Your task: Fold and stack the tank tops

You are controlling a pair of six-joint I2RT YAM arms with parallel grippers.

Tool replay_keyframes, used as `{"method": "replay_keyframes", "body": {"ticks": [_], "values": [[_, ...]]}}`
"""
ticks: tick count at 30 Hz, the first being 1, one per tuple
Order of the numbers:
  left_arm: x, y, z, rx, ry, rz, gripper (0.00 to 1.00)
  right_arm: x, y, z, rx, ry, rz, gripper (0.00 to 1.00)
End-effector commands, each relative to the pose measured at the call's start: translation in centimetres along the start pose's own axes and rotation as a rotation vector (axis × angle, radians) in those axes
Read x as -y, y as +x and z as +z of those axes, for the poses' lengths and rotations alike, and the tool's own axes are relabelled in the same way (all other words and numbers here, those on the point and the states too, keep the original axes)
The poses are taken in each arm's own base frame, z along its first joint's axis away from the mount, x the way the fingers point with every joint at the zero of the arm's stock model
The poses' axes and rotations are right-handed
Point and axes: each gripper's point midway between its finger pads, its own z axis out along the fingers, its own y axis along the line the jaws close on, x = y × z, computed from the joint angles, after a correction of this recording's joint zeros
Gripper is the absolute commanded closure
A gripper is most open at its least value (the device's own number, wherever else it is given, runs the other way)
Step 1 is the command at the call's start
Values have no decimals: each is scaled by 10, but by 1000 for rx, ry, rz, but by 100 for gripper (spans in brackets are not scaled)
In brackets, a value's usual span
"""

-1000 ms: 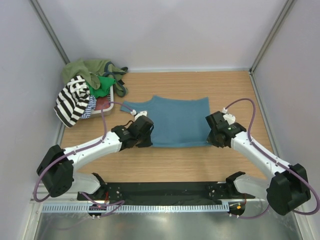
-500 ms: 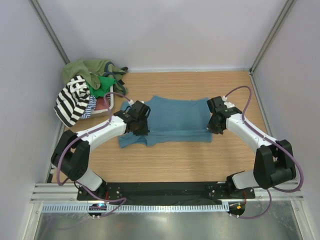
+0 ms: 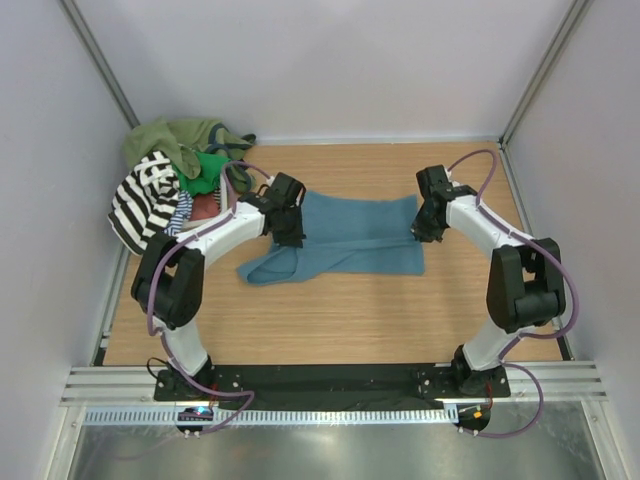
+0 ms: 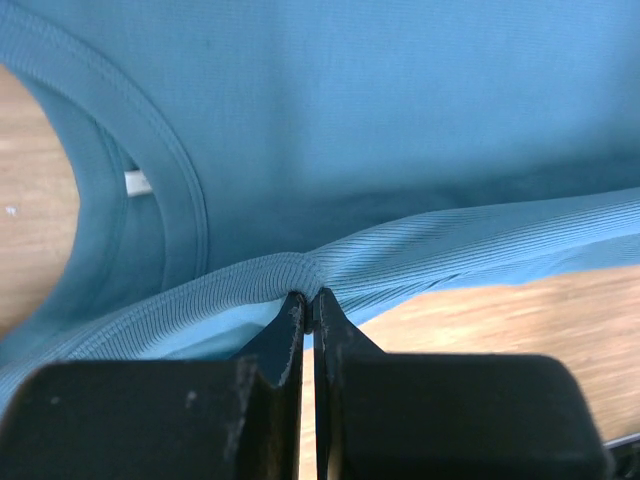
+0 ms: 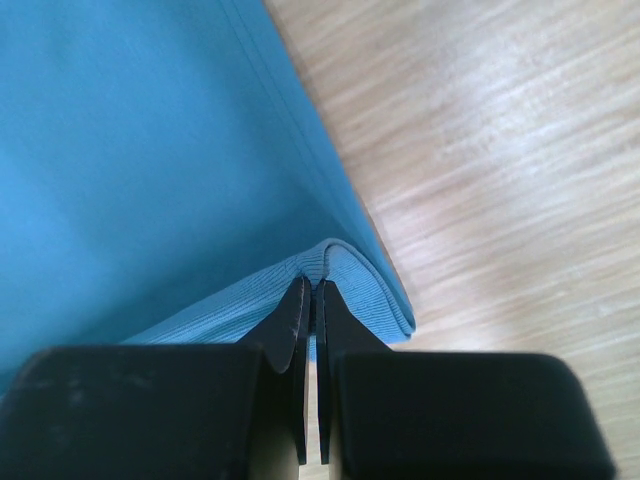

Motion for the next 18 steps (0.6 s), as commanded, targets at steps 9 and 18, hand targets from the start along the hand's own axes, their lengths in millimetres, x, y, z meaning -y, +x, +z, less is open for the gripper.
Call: {"method": "replay_keyframes", "body": {"ticks": [9,18], "values": [[-1,-29,14,-28,8,3,100,-20,-37,20,10,-33,-7,93],[-5,-50,21,0,-9,-14,96,-29,-52,29,24,-51,16,83]]}}
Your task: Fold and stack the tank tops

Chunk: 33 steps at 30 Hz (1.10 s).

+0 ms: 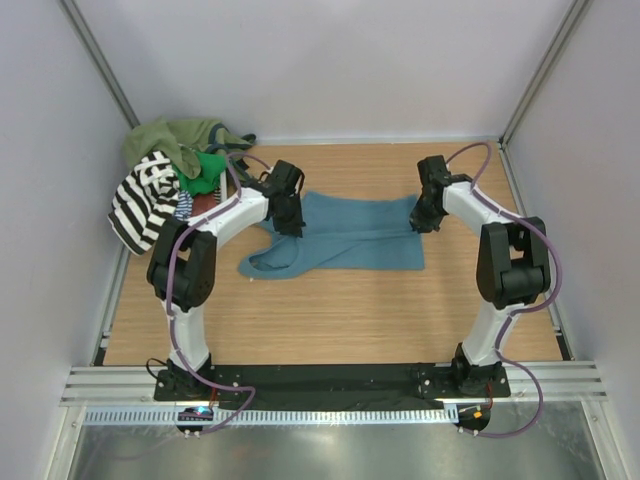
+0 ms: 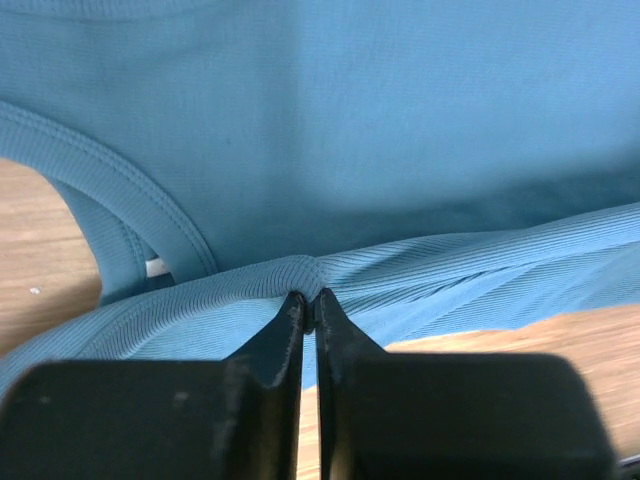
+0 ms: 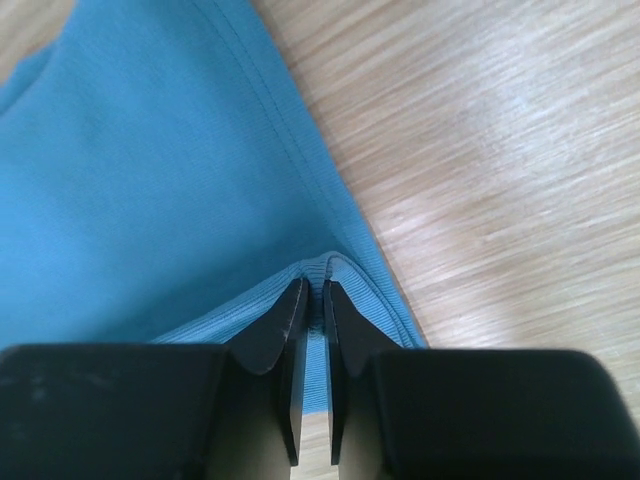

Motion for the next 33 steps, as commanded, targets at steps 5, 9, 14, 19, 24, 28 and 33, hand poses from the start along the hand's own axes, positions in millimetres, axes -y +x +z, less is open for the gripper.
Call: {"method": "replay_keyframes", "body": {"ticks": [5,9,14,19,24,28,33], "values": [[2,-30,-9,62,-2,7,68,-12,-33,-5,81,-55,31,66],[4,-36,-19,99,5,9,39,-7,-37,-12,122,-55,38,51],[1,-27,-31,107,16,8,37,-18,-42,-36,195,-187,10,51],[-11,-11,-47,141,0,3,37,-29,-16,-44,169,-345,-46,55],[-26,9,-73,183,4,-10,48,-25,10,-42,123,-387,-70,60],[-43,24,-87,212,-32,-25,55,-24,20,-42,129,-430,-71,63],[-76,39,-96,220,-165,-19,54,-19,33,-34,101,-429,-82,63]]}}
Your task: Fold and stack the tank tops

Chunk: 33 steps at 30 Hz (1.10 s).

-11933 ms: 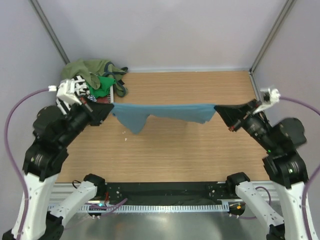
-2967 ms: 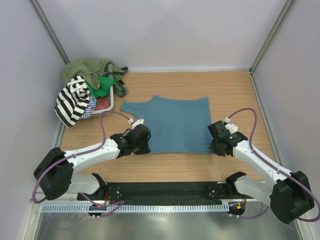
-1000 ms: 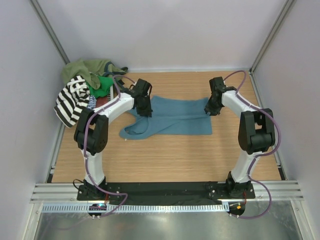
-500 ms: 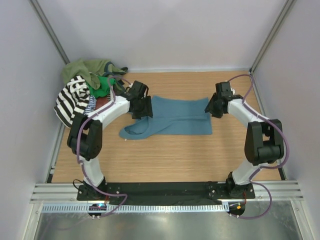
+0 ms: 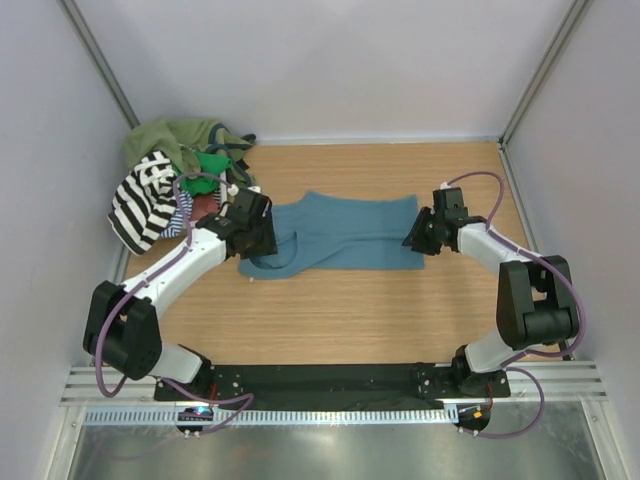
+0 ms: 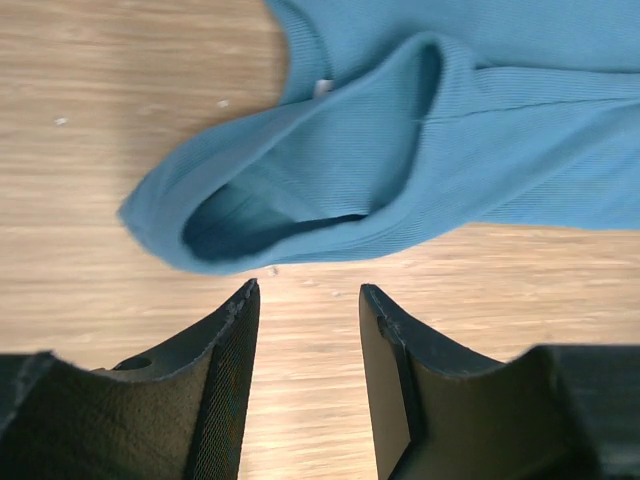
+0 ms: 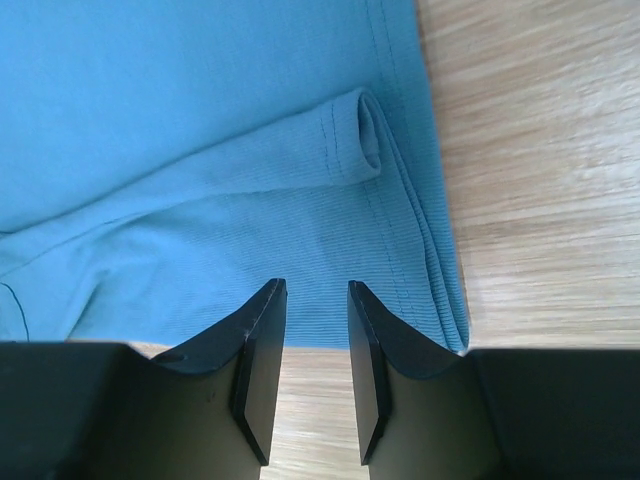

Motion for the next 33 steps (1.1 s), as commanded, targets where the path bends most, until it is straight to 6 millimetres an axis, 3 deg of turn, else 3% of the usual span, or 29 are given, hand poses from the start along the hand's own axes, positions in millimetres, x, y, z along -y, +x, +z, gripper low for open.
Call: {"method": "replay_keyframes", "body": {"ticks": [1,4,10,15,23,28,33], "values": [[-24,0,-7,30,-121,10,54,-19,-13,-7,51,-90,-33,63],[-29,7,2,-7,-167,46,54,-24,-10,-7,40,-108,-43,63],[-19,20,22,-96,-162,165,45,-34,-2,-8,15,-145,-58,61],[-29,15,34,-88,-238,193,47,-37,1,-8,4,-159,-62,61],[-24,15,52,-93,-226,241,46,-37,2,-8,2,-161,-64,61],[7,17,43,-54,-78,298,47,-36,2,-7,0,-154,-64,61],[33,28,42,-89,59,351,53,-34,2,-6,-3,-141,-64,61]]}}
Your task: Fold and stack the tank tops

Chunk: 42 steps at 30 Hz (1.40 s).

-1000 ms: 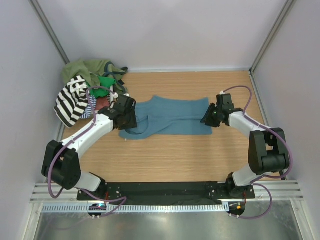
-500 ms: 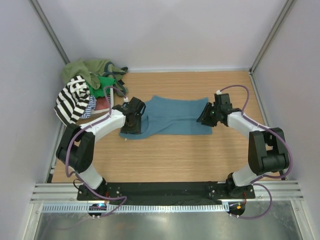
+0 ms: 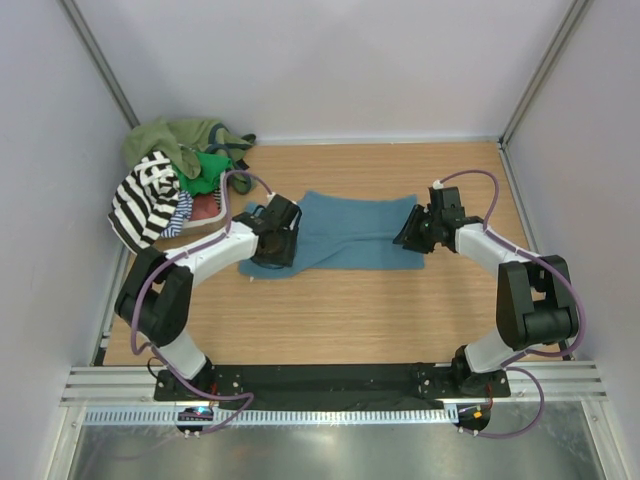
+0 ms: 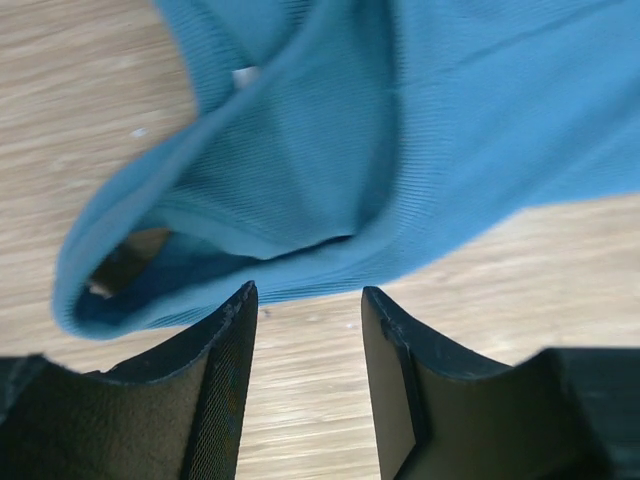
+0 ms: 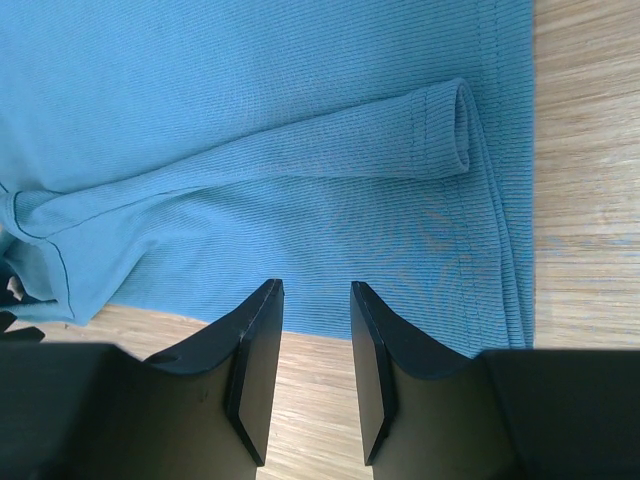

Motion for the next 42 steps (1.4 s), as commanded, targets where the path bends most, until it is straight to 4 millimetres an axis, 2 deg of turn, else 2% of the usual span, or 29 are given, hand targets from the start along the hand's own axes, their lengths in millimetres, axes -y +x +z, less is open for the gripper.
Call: {"method": "replay_keyframes", "body": {"ticks": [1,9,15,20,22,26,31,34,37,38,40,41,42], "values": [[26,-9,-6,34,139,52,53,-8,-8,-4,30,-24,-31,61],[35,4,17,-56,163,70,58,-6,-9,-5,29,-8,-33,61],[37,-1,21,-64,160,78,57,-5,-8,-4,29,-5,-36,61],[30,0,25,-87,109,81,64,-5,-9,-4,32,-1,-37,61],[27,1,26,-88,92,75,62,-5,-10,-4,31,-1,-37,61],[26,-3,23,-60,89,64,53,-3,-7,-3,24,4,-35,60],[24,-5,25,-61,77,64,52,-2,-4,-2,16,13,-35,61],[24,-1,30,-84,80,63,57,8,1,0,8,59,-27,61],[24,4,32,-103,75,64,67,19,3,-1,13,112,-14,62],[24,4,32,-104,75,65,76,21,3,-2,17,124,-11,62],[24,5,31,-104,78,64,84,24,2,-3,31,140,-10,62],[24,5,30,-103,80,62,95,24,2,-5,35,141,-11,62],[24,3,28,-96,84,59,99,25,2,-6,38,146,-12,62]]}}
